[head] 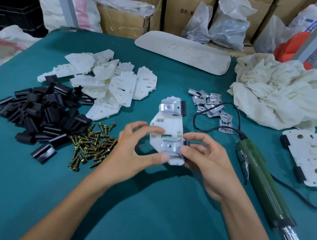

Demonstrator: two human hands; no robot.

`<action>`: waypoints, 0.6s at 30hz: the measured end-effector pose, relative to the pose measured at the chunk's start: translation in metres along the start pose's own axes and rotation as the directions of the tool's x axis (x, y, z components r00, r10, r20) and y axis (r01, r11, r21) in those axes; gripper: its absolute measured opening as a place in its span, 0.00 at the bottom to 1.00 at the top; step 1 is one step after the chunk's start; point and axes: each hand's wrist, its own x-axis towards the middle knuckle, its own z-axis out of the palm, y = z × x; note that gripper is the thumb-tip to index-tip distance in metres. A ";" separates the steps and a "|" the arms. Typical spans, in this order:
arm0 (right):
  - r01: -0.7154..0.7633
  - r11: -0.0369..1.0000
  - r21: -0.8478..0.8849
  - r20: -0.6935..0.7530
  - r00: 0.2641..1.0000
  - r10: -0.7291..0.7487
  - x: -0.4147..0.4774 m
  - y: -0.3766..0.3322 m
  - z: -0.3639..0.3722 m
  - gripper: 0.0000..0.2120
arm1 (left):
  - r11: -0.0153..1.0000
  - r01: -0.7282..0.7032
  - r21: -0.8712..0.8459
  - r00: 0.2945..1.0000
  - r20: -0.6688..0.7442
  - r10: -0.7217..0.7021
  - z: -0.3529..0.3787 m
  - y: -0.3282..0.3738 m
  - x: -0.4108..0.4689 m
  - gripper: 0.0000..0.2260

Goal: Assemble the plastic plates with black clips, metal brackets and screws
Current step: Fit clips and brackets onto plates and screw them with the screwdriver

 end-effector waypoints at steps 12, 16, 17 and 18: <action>-0.015 0.988 0.155 0.120 0.993 -0.003 0.019 0.007 -0.003 0.10 | 0.820 0.028 -0.571 0.998 0.055 0.004 0.001 0.007 0.018 0.28; -0.023 0.986 0.167 0.148 0.989 -0.002 0.017 0.005 -0.005 0.09 | 0.823 0.027 -0.567 0.999 0.043 -0.003 0.000 0.007 0.018 0.27; -0.025 0.985 0.169 0.155 0.988 -0.002 0.016 0.004 -0.006 0.09 | 0.826 0.033 -0.563 0.999 0.044 -0.010 0.000 0.007 0.017 0.27; -0.025 0.986 0.168 0.160 0.987 -0.002 0.015 0.004 -0.006 0.09 | 0.825 0.042 -0.564 0.999 0.047 -0.019 0.000 0.007 0.017 0.27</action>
